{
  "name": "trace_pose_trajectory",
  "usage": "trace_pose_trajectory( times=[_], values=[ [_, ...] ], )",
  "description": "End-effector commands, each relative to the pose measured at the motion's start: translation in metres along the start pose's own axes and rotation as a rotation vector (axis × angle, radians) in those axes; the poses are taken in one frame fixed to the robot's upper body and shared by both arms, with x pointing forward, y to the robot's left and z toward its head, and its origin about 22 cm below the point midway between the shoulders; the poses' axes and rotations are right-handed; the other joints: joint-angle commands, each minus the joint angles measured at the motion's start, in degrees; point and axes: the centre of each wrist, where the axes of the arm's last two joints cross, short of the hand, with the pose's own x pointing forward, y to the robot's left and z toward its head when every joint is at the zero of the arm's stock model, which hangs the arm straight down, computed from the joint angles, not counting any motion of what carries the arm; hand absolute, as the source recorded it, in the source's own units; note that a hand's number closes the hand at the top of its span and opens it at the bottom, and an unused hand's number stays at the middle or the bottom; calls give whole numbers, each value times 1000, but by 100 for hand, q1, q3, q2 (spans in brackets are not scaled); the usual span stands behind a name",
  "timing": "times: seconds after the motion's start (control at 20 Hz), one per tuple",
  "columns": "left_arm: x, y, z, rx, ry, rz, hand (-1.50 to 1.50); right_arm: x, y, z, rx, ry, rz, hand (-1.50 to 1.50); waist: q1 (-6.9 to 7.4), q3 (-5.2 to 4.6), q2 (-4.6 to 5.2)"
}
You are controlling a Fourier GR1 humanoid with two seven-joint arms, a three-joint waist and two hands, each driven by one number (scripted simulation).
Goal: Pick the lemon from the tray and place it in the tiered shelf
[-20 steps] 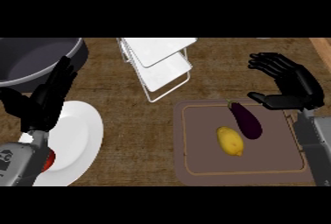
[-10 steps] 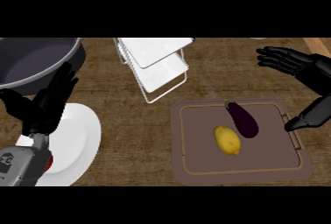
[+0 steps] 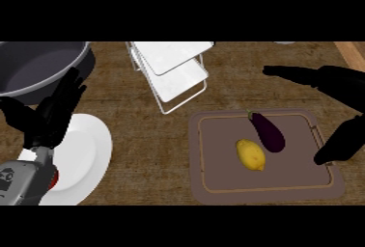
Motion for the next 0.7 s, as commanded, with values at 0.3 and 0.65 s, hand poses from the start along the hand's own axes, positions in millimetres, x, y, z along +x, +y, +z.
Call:
trace_pose_trajectory(
  times=[0.3,0.65],
  values=[
    [6,-6,4,-15,2,5,0,48,74,-25,59,130,164,-150,47,12,40],
    [-4,-6,-6,7,19,9,0,52,79,-26,110,267,309,-150,23,11,49]
  ],
)
